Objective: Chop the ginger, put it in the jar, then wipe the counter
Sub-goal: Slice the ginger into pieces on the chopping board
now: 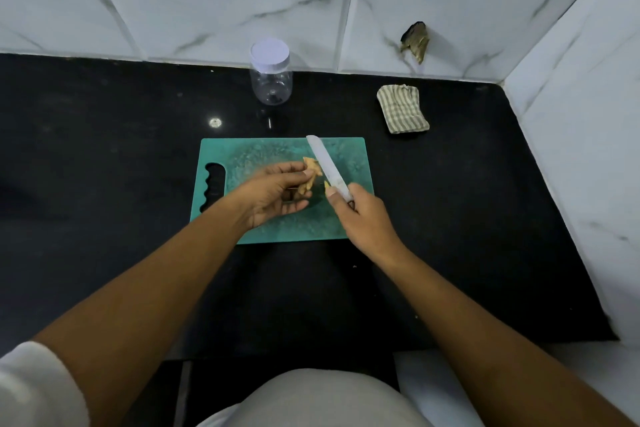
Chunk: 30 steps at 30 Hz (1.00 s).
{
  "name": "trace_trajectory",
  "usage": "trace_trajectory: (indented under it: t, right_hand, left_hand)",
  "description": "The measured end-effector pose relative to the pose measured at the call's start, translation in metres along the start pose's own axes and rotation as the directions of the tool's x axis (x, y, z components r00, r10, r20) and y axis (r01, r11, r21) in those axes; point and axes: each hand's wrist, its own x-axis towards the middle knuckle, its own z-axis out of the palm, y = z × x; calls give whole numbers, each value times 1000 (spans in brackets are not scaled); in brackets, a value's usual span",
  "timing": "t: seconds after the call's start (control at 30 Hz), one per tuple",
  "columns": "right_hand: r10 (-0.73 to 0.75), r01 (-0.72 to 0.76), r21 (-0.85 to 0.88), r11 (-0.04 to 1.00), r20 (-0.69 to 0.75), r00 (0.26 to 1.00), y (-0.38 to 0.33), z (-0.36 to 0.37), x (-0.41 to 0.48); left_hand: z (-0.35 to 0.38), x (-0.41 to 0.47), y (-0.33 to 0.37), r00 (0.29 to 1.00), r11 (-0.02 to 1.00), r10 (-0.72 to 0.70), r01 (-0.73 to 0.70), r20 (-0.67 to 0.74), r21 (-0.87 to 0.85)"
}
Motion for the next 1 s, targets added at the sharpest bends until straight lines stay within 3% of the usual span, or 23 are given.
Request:
trace_trajectory:
  t: [0.5, 1.0]
  right_hand:
    - [-215, 209, -303, 930, 14, 976, -3, -18, 7]
    - [-264, 267, -448, 853, 70, 962, -3, -20, 8]
  left_hand:
    - [11, -7, 1, 976, 986, -145, 155, 160, -55]
    - [12, -12, 2, 973, 983, -173, 180, 156, -34]
